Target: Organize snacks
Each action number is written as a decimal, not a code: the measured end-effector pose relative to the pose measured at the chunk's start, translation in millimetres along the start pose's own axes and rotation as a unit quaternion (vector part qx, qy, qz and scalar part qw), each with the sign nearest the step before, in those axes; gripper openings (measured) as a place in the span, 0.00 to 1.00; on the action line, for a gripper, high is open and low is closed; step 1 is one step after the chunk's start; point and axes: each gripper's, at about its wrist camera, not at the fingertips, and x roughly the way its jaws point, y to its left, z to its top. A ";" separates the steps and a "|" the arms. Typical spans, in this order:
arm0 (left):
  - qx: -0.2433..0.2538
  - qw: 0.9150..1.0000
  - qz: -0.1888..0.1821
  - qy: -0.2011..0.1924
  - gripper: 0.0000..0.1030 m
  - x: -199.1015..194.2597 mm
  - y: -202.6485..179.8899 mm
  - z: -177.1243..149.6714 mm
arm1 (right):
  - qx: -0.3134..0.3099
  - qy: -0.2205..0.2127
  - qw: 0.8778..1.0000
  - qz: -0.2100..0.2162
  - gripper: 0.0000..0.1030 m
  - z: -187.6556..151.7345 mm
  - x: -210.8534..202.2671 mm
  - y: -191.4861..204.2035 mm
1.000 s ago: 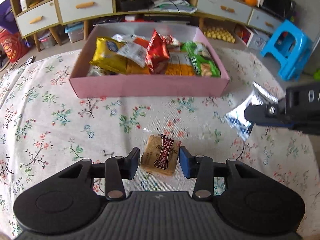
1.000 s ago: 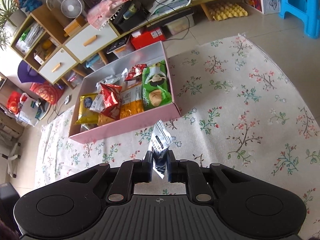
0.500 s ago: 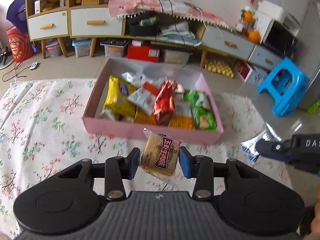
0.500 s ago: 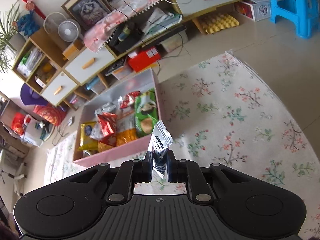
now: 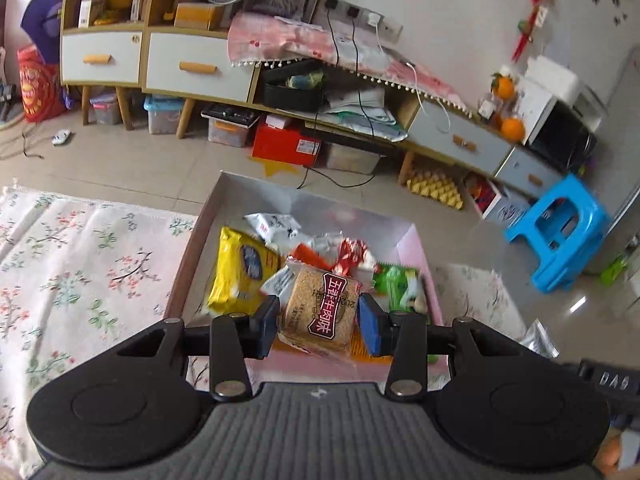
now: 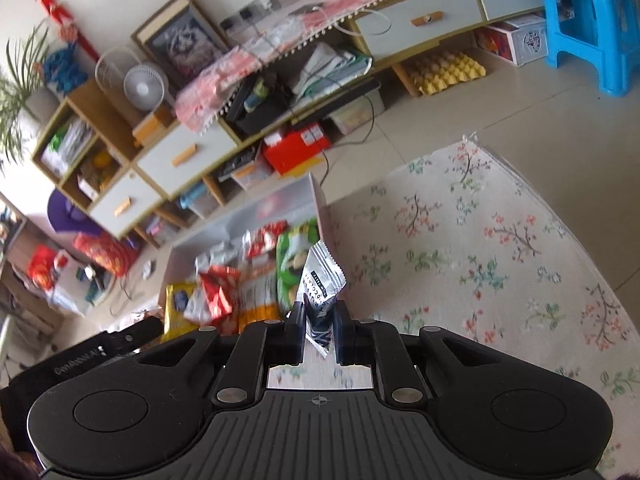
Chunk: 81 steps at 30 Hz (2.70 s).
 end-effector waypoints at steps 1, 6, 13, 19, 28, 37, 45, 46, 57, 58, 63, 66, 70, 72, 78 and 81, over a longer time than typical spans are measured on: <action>-0.004 1.000 -0.003 0.003 0.38 4.1 1.0 2.4 | 0.003 0.000 1.000 0.002 0.13 1.3 3.6 -0.9; -0.001 1.000 -0.009 0.016 0.38 19.0 -1.1 2.6 | 0.008 0.004 1.000 0.024 0.13 4.8 22.6 5.3; -0.003 1.000 -0.001 0.030 0.38 27.7 9.7 -1.9 | -0.025 0.018 0.999 0.023 0.13 1.2 56.0 39.1; 0.025 0.998 -0.011 0.049 0.38 36.1 14.0 -12.6 | -0.041 0.034 0.998 0.030 0.13 -5.8 70.5 52.1; 0.045 0.998 0.023 0.035 0.38 43.1 17.3 -13.4 | -0.037 0.055 0.998 0.006 0.14 -17.7 91.5 48.6; 0.060 0.997 0.047 0.010 0.54 33.0 19.5 -7.4 | -0.021 0.035 0.999 0.006 0.26 -7.9 78.9 40.7; 0.031 0.998 0.060 -0.012 0.65 7.0 18.6 1.0 | -0.030 0.028 0.999 0.006 0.41 -7.9 55.2 46.0; 0.028 0.997 0.067 -0.013 0.67 2.7 18.5 1.2 | -0.039 0.030 0.999 0.006 0.46 -9.6 51.6 48.9; 0.040 0.980 0.195 0.007 0.72 -52.8 4.0 -18.6 | -0.157 0.034 0.987 -0.030 0.68 -48.3 -15.1 87.4; 0.043 0.980 0.193 0.002 0.75 -62.0 0.5 -21.7 | -0.185 0.029 0.982 -0.037 0.74 -53.3 -23.7 95.1; 0.086 0.973 0.212 -0.023 0.82 -100.4 -20.6 -43.3 | -0.241 -0.027 0.967 -0.079 0.86 -70.0 -65.0 114.7; 0.096 0.972 0.212 -0.040 0.90 -119.0 -28.7 -52.0 | -0.206 -0.021 0.976 -0.068 0.88 -72.3 -81.8 108.8; 0.103 0.970 0.213 -0.049 0.95 -124.5 -32.9 -55.8 | -0.156 0.000 0.985 -0.079 0.88 -78.4 -97.3 96.0; 0.113 0.966 0.227 -0.044 0.95 -119.7 -34.3 -55.1 | -0.124 0.010 0.990 -0.065 0.88 -76.1 -98.9 89.7; 0.130 0.964 0.225 -0.049 0.97 -116.2 -36.2 -58.6 | -0.140 0.019 0.986 -0.085 0.88 -79.6 -88.4 90.6; 0.124 0.966 0.222 -0.039 0.97 -113.2 -32.7 -59.4 | -0.137 0.021 0.987 -0.079 0.88 -79.5 -86.4 89.3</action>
